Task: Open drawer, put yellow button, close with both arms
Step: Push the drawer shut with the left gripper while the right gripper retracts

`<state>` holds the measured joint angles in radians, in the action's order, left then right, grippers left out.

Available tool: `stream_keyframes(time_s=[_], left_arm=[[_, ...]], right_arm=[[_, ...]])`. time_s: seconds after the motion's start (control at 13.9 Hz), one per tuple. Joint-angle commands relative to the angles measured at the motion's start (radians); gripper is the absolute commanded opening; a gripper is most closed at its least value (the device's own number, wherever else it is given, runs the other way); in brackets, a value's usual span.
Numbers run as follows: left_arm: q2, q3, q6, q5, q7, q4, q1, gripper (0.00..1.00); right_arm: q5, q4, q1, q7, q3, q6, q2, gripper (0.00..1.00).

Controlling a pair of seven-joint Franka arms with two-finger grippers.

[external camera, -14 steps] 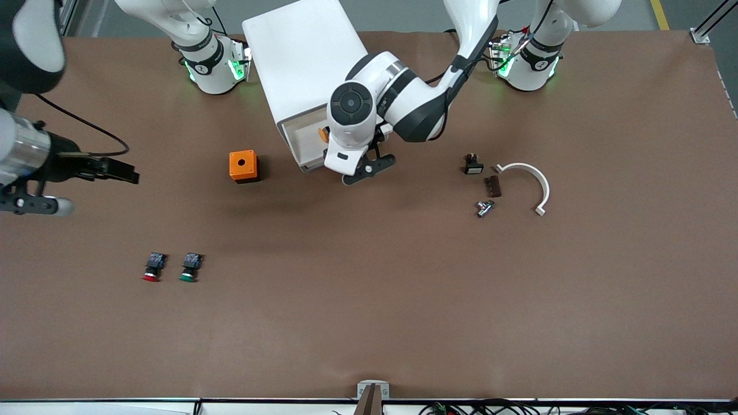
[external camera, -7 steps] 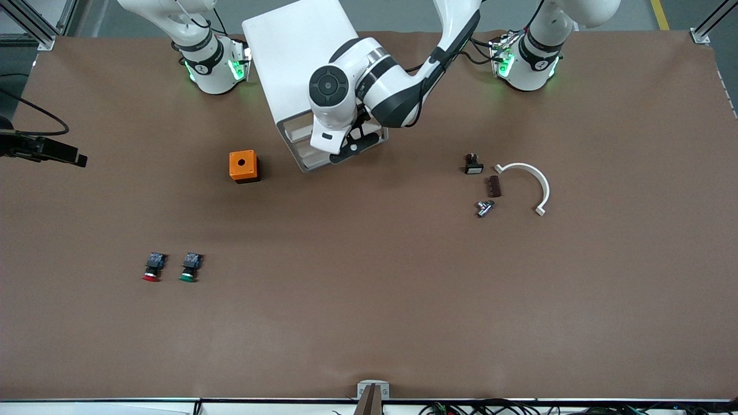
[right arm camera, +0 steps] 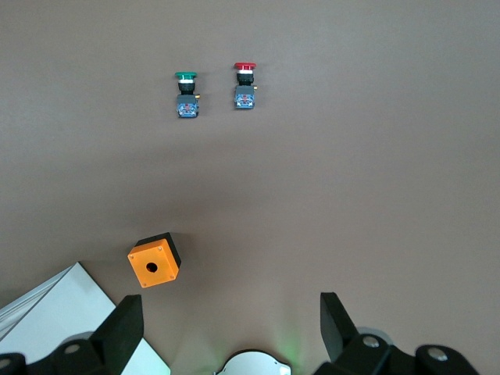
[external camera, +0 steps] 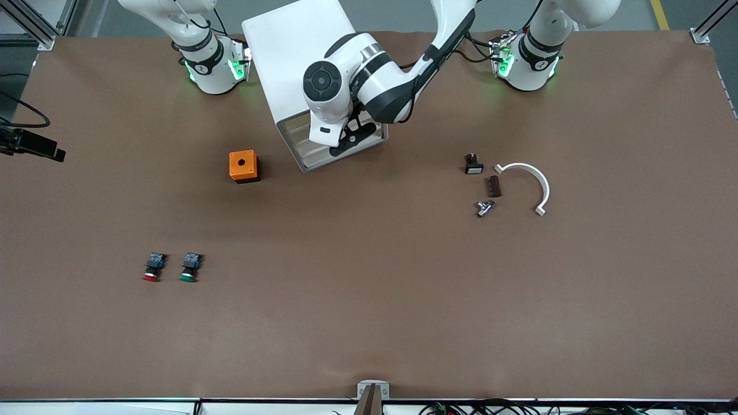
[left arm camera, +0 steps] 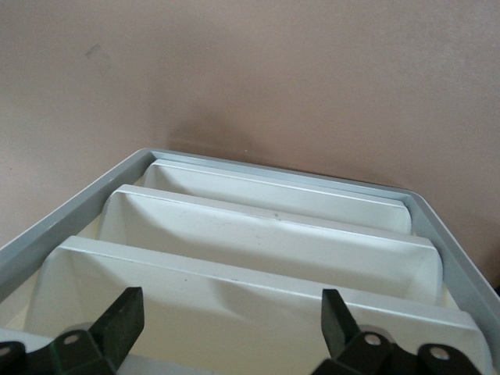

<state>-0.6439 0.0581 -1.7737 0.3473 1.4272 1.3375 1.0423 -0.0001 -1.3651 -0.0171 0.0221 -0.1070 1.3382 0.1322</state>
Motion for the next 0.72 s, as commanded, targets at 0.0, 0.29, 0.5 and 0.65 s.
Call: stream_keyframes(time_s=[0.0, 0.29, 0.5, 0.65], left_arm=[[0.024, -0.003, 0.017, -0.030, 0.027, 0.020, -0.025, 1.00], [0.029, 0.011, 0.043, -0.279, 0.029, 0.022, -0.111, 1.00], [0.035, 0.012, 0.060, -0.407, 0.007, 0.019, -0.183, 1.00], [0.047, 0.012, 0.060, -0.444, -0.042, 0.019, -0.241, 1.00]], right_arm=[[-0.034, 0.018, 0.025, 0.002, 0.015, -0.017, -0.002, 1.00], [-0.020, -0.024, 0.036, 0.004, 0.015, -0.019, -0.054, 1.00], [-0.017, -0.094, 0.032, 0.002, 0.015, -0.007, -0.123, 1.00], [-0.008, -0.145, 0.032, 0.001, 0.015, 0.028, -0.189, 1.00]])
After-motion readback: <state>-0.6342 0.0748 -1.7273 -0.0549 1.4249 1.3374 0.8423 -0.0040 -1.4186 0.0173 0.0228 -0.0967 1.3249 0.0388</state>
